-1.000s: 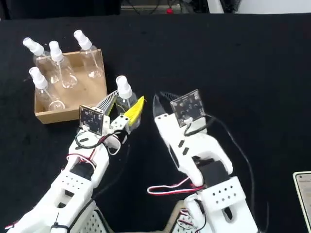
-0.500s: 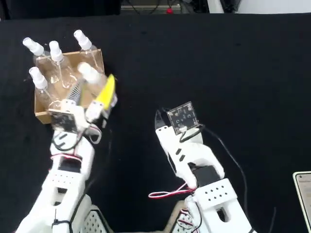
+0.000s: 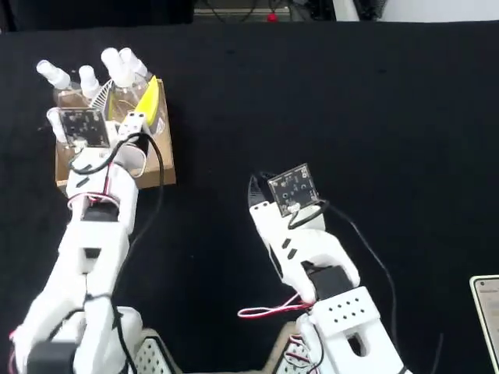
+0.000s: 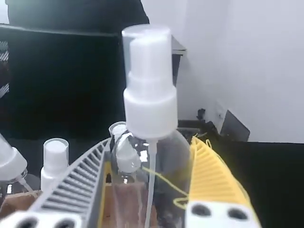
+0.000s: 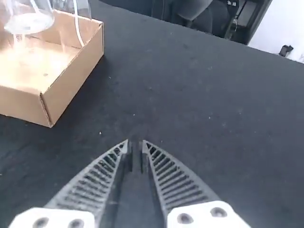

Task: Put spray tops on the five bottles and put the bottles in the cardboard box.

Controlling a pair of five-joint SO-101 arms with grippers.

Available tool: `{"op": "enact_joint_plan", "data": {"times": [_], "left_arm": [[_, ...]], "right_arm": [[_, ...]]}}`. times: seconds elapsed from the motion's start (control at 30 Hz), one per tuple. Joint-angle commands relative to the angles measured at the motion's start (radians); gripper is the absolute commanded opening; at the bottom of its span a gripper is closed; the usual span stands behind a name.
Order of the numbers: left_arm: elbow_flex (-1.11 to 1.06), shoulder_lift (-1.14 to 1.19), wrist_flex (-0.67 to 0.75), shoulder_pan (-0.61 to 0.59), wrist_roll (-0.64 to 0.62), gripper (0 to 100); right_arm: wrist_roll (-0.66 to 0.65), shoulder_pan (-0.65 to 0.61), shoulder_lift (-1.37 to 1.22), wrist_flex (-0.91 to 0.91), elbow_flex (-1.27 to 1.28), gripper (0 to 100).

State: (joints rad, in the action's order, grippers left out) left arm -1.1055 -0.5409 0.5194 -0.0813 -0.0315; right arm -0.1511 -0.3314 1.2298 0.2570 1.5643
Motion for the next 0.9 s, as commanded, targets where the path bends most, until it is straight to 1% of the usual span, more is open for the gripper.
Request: {"op": "enact_joint_plan", "data": {"times": [0.0, 0.13, 0.23, 0.4, 0.57, 0.87], "left_arm": [[0.03, 0.155, 0.241, -0.031, 0.032, 10], [0.036, 0.25, 0.279, -0.054, 0.029, 10], [0.008, 0.287, 0.308, -0.05, 0.028, 10], [-0.024, 0.328, 0.411, -0.044, 0.025, 10], [-0.018, 0.381, 0.414, -0.044, 0.025, 10], [-0.016, 0.396, 0.414, -0.042, 0.023, 10]], "right_arm": [[-0.008, 0.011, -0.001, -0.029, -0.004, 3.2], [-0.008, 0.012, -0.001, -0.032, -0.004, 3.2], [-0.008, 0.012, -0.001, -0.032, -0.005, 3.2], [-0.009, 0.015, -0.001, -0.032, -0.005, 3.3], [-0.009, 0.015, -0.001, -0.032, -0.004, 3.3], [-0.008, 0.012, -0.001, -0.029, -0.002, 3.2]]}}
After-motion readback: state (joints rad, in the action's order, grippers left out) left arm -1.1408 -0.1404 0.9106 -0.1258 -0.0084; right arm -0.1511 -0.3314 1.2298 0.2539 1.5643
